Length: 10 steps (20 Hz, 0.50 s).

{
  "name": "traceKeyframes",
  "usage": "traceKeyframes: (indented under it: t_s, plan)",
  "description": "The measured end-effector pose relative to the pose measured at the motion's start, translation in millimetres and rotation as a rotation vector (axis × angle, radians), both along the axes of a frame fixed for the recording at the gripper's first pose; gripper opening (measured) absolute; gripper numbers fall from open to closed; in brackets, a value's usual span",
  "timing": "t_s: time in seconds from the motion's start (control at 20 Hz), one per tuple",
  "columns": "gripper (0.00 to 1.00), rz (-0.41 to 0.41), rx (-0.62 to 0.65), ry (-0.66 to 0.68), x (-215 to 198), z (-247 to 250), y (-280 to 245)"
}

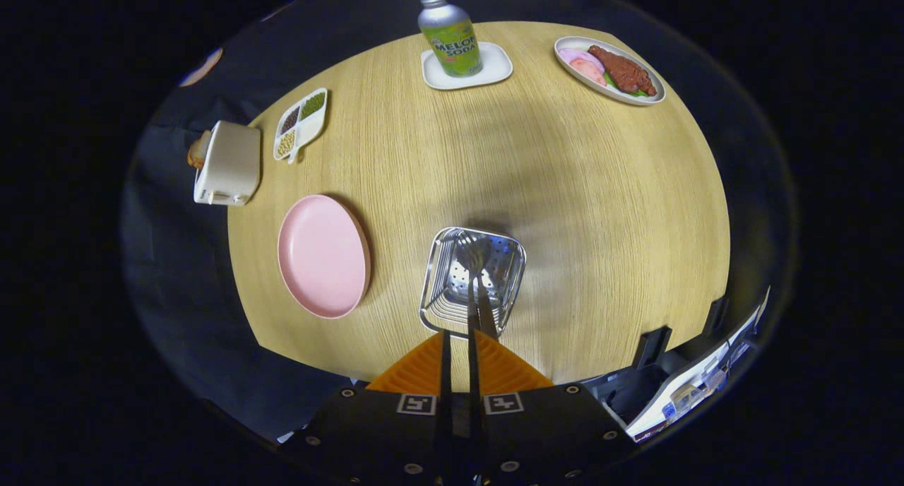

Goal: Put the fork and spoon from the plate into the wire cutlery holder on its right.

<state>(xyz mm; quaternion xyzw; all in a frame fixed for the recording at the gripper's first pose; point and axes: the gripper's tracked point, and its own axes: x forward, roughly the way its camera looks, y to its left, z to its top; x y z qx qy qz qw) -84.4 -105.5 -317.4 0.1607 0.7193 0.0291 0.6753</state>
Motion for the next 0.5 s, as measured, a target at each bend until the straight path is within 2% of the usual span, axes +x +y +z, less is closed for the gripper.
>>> traceKeyframes:
  t_s: [0.25, 0.45, 0.5]
  plan:
    - [0.18, -0.048, -0.019, -0.19, 29.5, 21.6, -6.2]
    - [0.3, -0.056, -0.062, -0.405, 60.9, 51.9, -9.7]
    - [0.35, -0.054, -0.067, -0.469, 69.6, 60.8, -8.0]
